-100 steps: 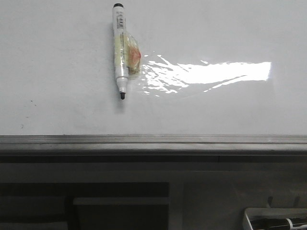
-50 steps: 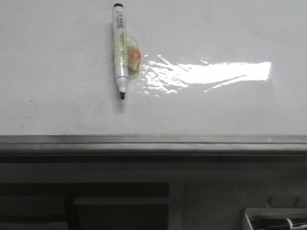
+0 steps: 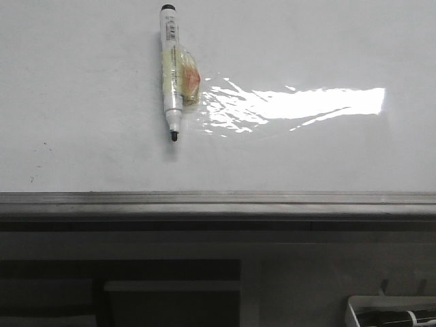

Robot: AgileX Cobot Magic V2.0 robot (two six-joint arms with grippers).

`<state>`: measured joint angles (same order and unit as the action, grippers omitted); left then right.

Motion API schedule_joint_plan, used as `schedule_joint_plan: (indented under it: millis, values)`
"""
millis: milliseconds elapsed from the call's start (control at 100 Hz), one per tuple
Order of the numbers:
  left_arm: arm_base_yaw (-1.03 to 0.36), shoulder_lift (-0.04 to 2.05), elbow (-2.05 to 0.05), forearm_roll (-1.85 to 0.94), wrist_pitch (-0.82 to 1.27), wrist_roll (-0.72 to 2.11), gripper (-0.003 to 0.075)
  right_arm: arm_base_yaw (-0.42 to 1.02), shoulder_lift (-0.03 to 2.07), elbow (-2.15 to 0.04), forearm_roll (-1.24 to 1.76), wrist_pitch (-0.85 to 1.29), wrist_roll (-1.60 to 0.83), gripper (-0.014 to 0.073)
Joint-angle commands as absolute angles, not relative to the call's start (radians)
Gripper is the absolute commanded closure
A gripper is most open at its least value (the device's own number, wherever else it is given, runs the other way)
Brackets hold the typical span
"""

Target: Write number 5 on whiteboard

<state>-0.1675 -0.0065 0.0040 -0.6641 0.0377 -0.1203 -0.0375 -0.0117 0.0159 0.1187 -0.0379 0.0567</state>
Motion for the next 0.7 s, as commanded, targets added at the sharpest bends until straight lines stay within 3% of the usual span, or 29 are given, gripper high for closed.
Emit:
schedule_joint_plan:
  millis: [0, 140, 280, 330, 400, 480, 550, 630, 690]
  values:
    - [-0.165, -0.034, 0.020, -0.840, -0.033, -0.130, 0.0741, -0.043, -0.028, 0.038, 0.254, -0.111, 0.064, 0.0657]
    - [-0.165, -0.028, -0.037, -0.761, 0.015, -0.114, 0.0741, -0.043, -0.028, -0.018, 0.385, -0.108, 0.064, 0.0657]
    - [-0.165, 0.073, -0.196, -0.495, 0.192, -0.090, 0.0734, -0.043, 0.016, -0.197, 0.318, 0.099, 0.064, 0.0654]
    - [-0.165, 0.136, -0.263, -0.429, 0.252, -0.072, 0.0694, -0.043, 0.052, -0.262, 0.285, 0.204, 0.062, 0.0652]
    - [-0.165, 0.238, -0.354, -0.407, 0.319, 0.008, 0.0556, -0.041, 0.115, -0.342, 0.264, 0.313, 0.023, 0.0639]
    - [-0.165, 0.367, -0.449, -0.418, 0.386, 0.091, 0.0318, -0.041, 0.182, -0.417, 0.277, 0.398, -0.070, 0.0528]
    - [-0.165, 0.468, -0.515, -0.443, 0.452, 0.122, 0.0202, -0.041, 0.230, -0.457, 0.292, 0.441, -0.084, 0.0389]
    - [-0.165, 0.568, -0.566, -0.544, 0.520, 0.219, 0.0211, -0.022, 0.262, -0.480, 0.313, 0.453, -0.085, 0.0216]
    - [-0.167, 0.641, -0.586, -0.697, 0.557, 0.347, 0.0260, -0.002, 0.273, -0.487, 0.332, 0.451, -0.085, 0.0153]
